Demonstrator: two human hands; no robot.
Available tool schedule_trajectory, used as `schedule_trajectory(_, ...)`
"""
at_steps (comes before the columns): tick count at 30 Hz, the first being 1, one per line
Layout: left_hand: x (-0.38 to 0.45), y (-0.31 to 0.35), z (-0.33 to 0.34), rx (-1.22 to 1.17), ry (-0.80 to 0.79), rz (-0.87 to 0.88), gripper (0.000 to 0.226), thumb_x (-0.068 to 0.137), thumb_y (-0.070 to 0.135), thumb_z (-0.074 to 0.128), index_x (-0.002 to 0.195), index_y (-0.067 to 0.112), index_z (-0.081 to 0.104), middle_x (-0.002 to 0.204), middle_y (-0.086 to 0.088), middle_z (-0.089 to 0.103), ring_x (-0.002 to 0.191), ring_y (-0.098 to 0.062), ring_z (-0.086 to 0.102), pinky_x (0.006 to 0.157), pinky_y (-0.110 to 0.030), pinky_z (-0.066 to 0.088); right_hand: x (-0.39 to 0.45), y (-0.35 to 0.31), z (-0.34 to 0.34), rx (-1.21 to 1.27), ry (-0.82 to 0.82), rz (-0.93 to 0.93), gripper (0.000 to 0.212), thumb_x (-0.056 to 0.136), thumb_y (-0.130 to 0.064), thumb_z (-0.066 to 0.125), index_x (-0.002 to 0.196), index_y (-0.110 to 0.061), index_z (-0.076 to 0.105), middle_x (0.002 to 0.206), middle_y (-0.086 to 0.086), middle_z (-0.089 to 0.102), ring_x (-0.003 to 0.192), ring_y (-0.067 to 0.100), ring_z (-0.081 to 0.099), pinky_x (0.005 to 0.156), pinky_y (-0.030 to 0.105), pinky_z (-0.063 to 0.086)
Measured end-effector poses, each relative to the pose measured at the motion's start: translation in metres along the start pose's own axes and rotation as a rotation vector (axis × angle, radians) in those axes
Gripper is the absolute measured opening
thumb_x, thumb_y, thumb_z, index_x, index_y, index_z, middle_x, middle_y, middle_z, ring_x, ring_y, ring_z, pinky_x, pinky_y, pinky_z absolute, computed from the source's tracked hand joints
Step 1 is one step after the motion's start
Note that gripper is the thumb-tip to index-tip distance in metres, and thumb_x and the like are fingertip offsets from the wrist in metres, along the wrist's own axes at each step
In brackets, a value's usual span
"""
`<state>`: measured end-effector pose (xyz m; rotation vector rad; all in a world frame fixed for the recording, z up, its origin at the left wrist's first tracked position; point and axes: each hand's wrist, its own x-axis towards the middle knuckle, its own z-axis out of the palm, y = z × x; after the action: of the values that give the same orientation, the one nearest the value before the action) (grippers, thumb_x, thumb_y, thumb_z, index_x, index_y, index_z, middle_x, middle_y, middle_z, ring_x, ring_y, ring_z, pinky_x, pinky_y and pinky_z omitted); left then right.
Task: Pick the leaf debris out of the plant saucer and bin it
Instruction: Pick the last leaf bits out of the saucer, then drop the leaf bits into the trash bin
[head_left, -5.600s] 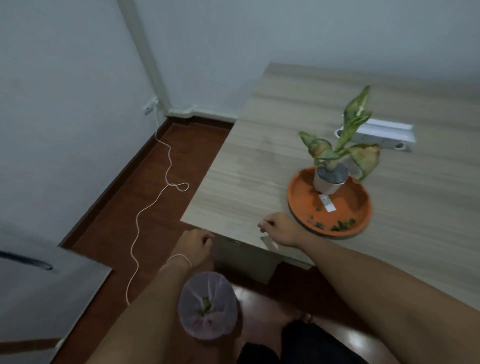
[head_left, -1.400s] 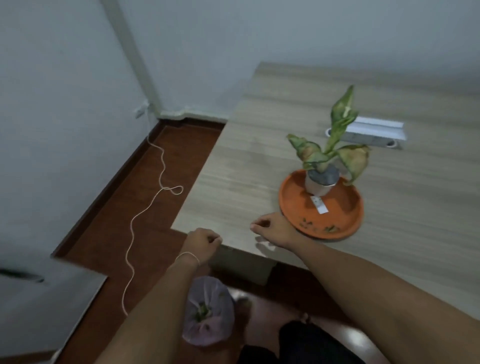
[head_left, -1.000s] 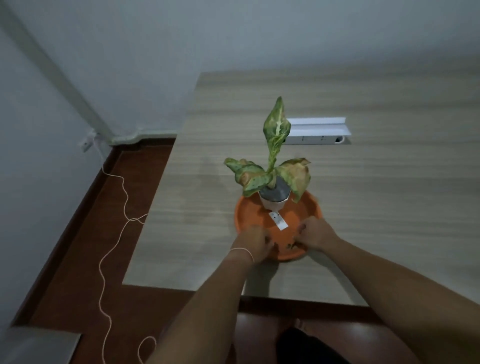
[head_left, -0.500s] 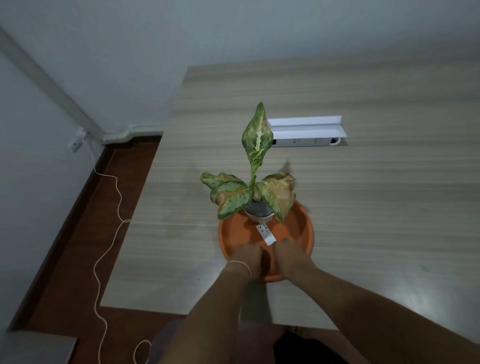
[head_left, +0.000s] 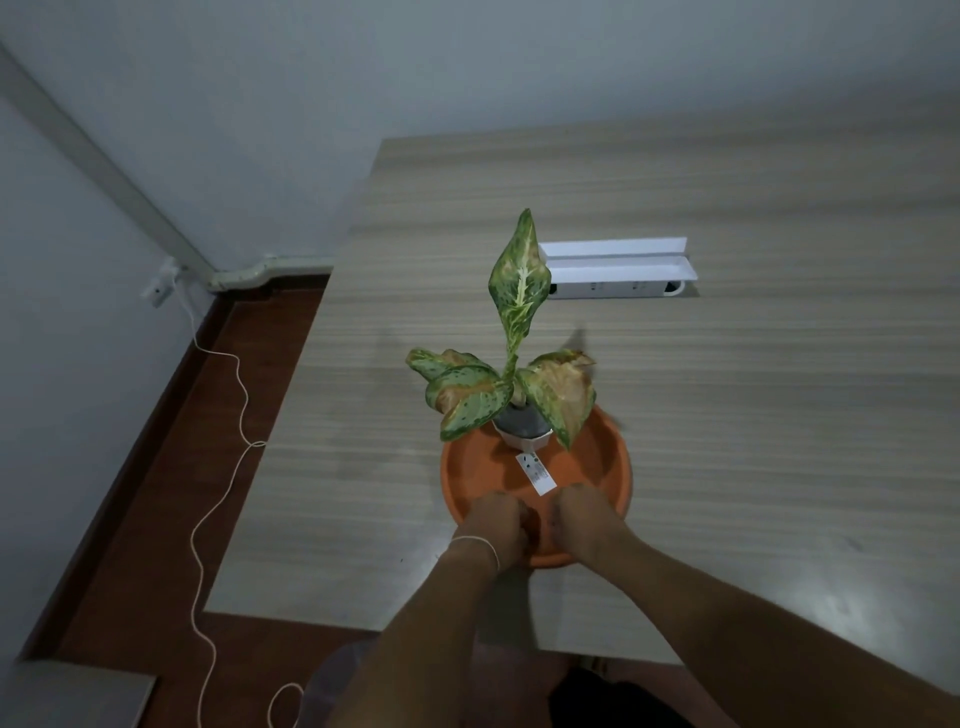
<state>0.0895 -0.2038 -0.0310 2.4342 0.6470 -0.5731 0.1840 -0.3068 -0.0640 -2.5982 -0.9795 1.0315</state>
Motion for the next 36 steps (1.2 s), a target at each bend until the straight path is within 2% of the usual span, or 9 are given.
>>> schedule_trajectory(3, -0.009, -0.016, -0.006, -0.139, 0.171, -0.066, 0.015, 0.078, 0.013, 0.060, 0.081, 0.013, 0.075, 0.089, -0.006, 0.074, 0.085, -0.021, 0.066, 0.069, -0.021, 0.045, 0.001, 0.003, -0.005, 0.175, 0.128, 0.084, 0.012, 0.065, -0.015, 0.062, 0.065, -0.012, 0.074, 0.067, 0.002, 0.073, 0.068, 0.018, 0.070, 0.064, 0.029, 0.059)
schedule_trajectory(6, -0.023, -0.036, -0.010, -0.242, 0.322, -0.142, 0.006, 0.074, 0.015, 0.065, 0.075, 0.013, 0.070, 0.081, -0.005, 0.072, 0.079, -0.020, 0.066, 0.072, -0.028, 0.054, -0.008, -0.015, -0.015, 0.315, 0.183, 0.078, 0.001, 0.063, -0.015, 0.077, 0.062, -0.015, 0.078, 0.064, -0.002, 0.074, 0.064, 0.009, 0.066, 0.063, 0.023, 0.054)
schedule_trajectory(8, -0.036, -0.048, -0.012, -0.286, 0.384, -0.164, 0.005, 0.072, 0.015, 0.065, 0.073, 0.013, 0.069, 0.078, -0.006, 0.071, 0.075, -0.020, 0.066, 0.074, -0.033, 0.057, -0.014, -0.032, -0.014, 0.380, 0.185, 0.054, 0.010, 0.066, -0.011, 0.079, 0.057, -0.016, 0.075, 0.060, -0.003, 0.072, 0.058, 0.006, 0.065, 0.059, 0.023, 0.051)
schedule_trajectory(11, -0.059, -0.066, -0.013, -0.330, 0.438, -0.145, 0.006, 0.071, 0.017, 0.065, 0.070, 0.014, 0.070, 0.074, -0.004, 0.072, 0.071, -0.018, 0.066, 0.071, -0.030, 0.055, -0.020, -0.060, -0.001, 0.432, 0.144, 0.005, 0.015, 0.069, -0.011, 0.075, 0.056, -0.016, 0.073, 0.056, -0.002, 0.071, 0.053, 0.009, 0.067, 0.053, 0.023, 0.052)
schedule_trajectory(15, -0.102, -0.101, -0.011, -0.393, 0.506, -0.203, 0.007, 0.070, 0.014, 0.067, 0.073, 0.017, 0.072, 0.077, -0.003, 0.075, 0.072, -0.015, 0.068, 0.072, -0.027, 0.056, -0.035, -0.106, 0.019, 0.410, 0.144, -0.118, 0.015, 0.071, -0.010, 0.074, 0.058, -0.018, 0.074, 0.061, -0.004, 0.071, 0.054, 0.004, 0.061, 0.045, 0.011, 0.043)
schedule_trajectory(23, -0.232, -0.201, 0.016, -0.492, 0.641, -0.474, 0.007, 0.068, 0.015, 0.067, 0.073, 0.016, 0.073, 0.074, -0.001, 0.075, 0.067, -0.009, 0.064, 0.068, -0.016, 0.046, -0.083, -0.212, 0.090, 0.380, 0.017, -0.344, 0.012, 0.070, -0.004, 0.076, 0.066, -0.015, 0.077, 0.057, -0.003, 0.069, 0.053, 0.004, 0.065, 0.052, 0.012, 0.049)
schedule_trajectory(28, -0.295, -0.243, 0.033, -0.672, 0.800, -0.632, 0.007, 0.068, 0.015, 0.076, 0.075, 0.016, 0.076, 0.067, 0.001, 0.068, 0.064, -0.009, 0.061, 0.062, -0.016, 0.046, -0.113, -0.269, 0.143, 0.312, -0.057, -0.459, 0.010, 0.073, -0.006, 0.076, 0.070, -0.015, 0.079, 0.061, -0.004, 0.068, 0.056, -0.005, 0.059, 0.052, 0.006, 0.044)
schedule_trajectory(31, -0.317, -0.261, 0.042, -0.694, 0.806, -0.641, 0.006, 0.068, 0.017, 0.076, 0.074, 0.017, 0.075, 0.064, 0.001, 0.066, 0.063, -0.011, 0.061, 0.064, -0.021, 0.048, -0.129, -0.296, 0.172, 0.266, -0.094, -0.524, 0.012, 0.073, -0.007, 0.075, 0.071, -0.019, 0.078, 0.061, -0.005, 0.069, 0.053, -0.006, 0.059, 0.050, 0.002, 0.044)
schedule_trajectory(36, -0.342, -0.283, 0.063, -0.730, 0.809, -0.668, 0.005, 0.067, 0.019, 0.075, 0.071, 0.019, 0.073, 0.063, -0.001, 0.066, 0.061, -0.013, 0.062, 0.067, -0.027, 0.053, -0.142, -0.319, 0.202, 0.211, -0.136, -0.586, 0.014, 0.071, -0.013, 0.074, 0.064, -0.025, 0.074, 0.062, -0.004, 0.074, 0.065, 0.006, 0.070, 0.072, 0.023, 0.055)
